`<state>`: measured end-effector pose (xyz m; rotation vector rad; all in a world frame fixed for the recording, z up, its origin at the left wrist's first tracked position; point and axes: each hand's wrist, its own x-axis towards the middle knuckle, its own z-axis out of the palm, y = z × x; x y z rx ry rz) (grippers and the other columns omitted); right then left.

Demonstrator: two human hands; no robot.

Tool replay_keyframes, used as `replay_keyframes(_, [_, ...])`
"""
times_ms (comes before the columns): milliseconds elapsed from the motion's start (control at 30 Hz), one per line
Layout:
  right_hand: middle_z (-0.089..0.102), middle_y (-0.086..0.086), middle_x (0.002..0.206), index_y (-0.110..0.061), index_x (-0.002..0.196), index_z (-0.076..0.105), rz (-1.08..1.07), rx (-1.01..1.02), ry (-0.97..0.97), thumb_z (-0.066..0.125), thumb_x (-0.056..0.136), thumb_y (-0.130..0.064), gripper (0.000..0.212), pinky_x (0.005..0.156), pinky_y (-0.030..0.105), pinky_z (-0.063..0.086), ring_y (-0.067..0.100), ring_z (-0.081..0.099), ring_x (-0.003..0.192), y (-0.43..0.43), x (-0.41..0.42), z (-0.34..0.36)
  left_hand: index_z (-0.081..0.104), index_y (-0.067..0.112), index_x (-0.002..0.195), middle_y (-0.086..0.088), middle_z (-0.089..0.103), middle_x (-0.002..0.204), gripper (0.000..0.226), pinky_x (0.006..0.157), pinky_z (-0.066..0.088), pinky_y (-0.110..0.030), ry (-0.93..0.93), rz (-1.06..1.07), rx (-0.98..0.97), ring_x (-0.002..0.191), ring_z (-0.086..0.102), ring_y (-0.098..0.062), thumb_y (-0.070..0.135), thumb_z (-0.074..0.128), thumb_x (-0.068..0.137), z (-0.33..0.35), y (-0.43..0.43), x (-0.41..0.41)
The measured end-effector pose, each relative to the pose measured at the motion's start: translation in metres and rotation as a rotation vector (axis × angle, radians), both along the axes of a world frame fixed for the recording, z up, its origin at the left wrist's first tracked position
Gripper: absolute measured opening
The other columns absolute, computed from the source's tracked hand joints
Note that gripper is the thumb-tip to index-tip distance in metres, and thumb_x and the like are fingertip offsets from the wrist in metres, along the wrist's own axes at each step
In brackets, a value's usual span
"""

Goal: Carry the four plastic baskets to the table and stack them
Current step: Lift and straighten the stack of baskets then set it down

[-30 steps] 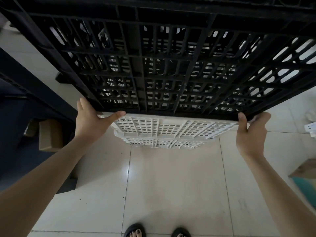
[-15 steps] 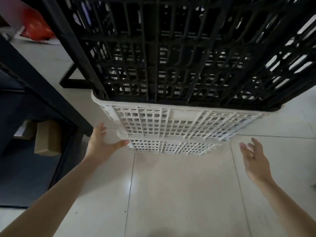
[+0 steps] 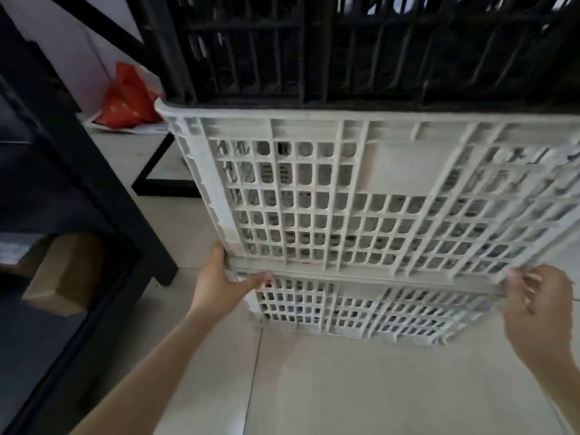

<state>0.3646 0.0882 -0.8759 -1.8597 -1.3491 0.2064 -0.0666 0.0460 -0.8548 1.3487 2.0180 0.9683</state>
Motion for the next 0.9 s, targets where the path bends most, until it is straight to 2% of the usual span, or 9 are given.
replay_keyframes(100, [0.054,0.025,0.095,-0.002,0.1,0.051,-0.063,0.015,0.022,0.027,0.094,-0.062,0.064,0.075,0.03,0.033,0.041,0.053,0.094,0.003,-0.006,-0.008,0.047,0.025,0.121,0.027,0.056,0.097,0.077,0.069,0.041,-0.008,-0.031,0.014,0.029,0.095,0.058,-0.003,0.04,0.089,0.058,-0.003,0.004,-0.005])
replay_keyframes(133, [0.052,0.026,0.095,0.0,0.1,0.049,-0.066,0.03,0.026,0.025,0.094,-0.062,0.067,0.073,0.03,0.03,0.04,0.052,0.092,0.003,-0.011,-0.005,0.046,0.027,0.12,0.029,0.055,0.094,0.077,0.068,0.04,-0.006,-0.027,0.018,0.034,0.091,0.057,-0.001,0.039,0.089,0.058,-0.002,0.004,-0.005])
replay_keyframes(200, [0.052,0.026,0.098,-0.002,0.103,0.046,-0.074,0.063,0.023,0.026,0.092,-0.061,0.063,0.074,0.038,0.038,0.04,0.053,0.091,0.002,-0.021,0.0,0.045,0.029,0.115,0.031,0.054,0.091,0.075,0.072,0.045,-0.01,-0.021,0.025,0.039,0.085,0.056,0.006,0.038,0.09,0.056,0.001,0.004,-0.007])
replay_keyframes(300, [0.058,0.032,0.096,-0.004,0.103,0.04,-0.092,0.09,0.017,0.027,0.087,-0.068,0.067,0.076,0.048,0.047,0.045,0.059,0.086,-0.002,-0.033,0.008,0.048,0.03,0.113,0.029,0.057,0.093,0.077,0.08,0.047,-0.019,-0.022,0.023,0.044,0.092,0.06,-0.003,0.041,0.092,0.051,0.005,0.005,-0.008])
replay_keyframes(400, [0.06,0.036,0.088,0.0,0.101,0.039,-0.091,0.096,-0.036,0.01,0.075,-0.081,0.09,0.068,0.048,0.047,0.05,0.061,0.079,-0.008,-0.037,0.015,0.049,0.027,0.119,0.022,0.059,0.1,0.084,0.08,0.045,-0.02,-0.021,0.026,0.043,0.097,0.059,-0.007,0.043,0.092,0.049,0.009,0.004,-0.007])
replay_keyframes(533, [0.06,0.037,0.087,0.004,0.102,0.04,-0.069,0.102,-0.043,0.007,0.072,-0.083,0.097,0.067,0.047,0.046,0.051,0.062,0.078,-0.009,-0.036,0.015,0.05,0.025,0.122,0.017,0.058,0.106,0.087,0.082,0.043,-0.021,-0.032,0.045,0.071,0.098,0.057,-0.006,0.04,0.093,0.048,0.006,0.005,-0.009])
replay_keyframes(633, [0.059,0.037,0.088,0.003,0.102,0.038,-0.064,0.116,-0.069,0.015,0.082,-0.076,0.085,0.065,0.046,0.045,0.051,0.061,0.079,-0.007,-0.031,0.012,0.051,0.022,0.123,0.016,0.057,0.106,0.087,0.083,0.042,-0.023,-0.028,0.062,0.096,0.098,0.054,-0.006,0.036,0.094,0.049,0.005,0.005,-0.007])
replay_keyframes(800, [0.059,0.035,0.09,0.004,0.104,0.039,-0.052,0.063,-0.067,0.033,0.095,-0.046,0.052,0.065,0.039,0.037,0.05,0.06,0.082,-0.003,-0.024,0.01,0.052,0.024,0.122,0.014,0.063,0.11,0.087,0.085,0.047,-0.026,-0.04,0.059,0.113,0.098,0.061,-0.01,0.039,0.094,0.047,0.003,0.004,-0.006])
replay_keyframes(900, [0.059,0.035,0.095,0.006,0.106,0.039,-0.05,0.056,-0.056,0.039,0.099,-0.035,0.041,0.066,0.037,0.034,0.05,0.059,0.086,-0.003,-0.024,0.011,0.052,0.026,0.121,0.02,0.061,0.1,0.082,0.081,0.046,-0.023,-0.038,0.047,0.127,0.091,0.06,-0.006,0.037,0.092,0.051,0.002,0.002,-0.005])
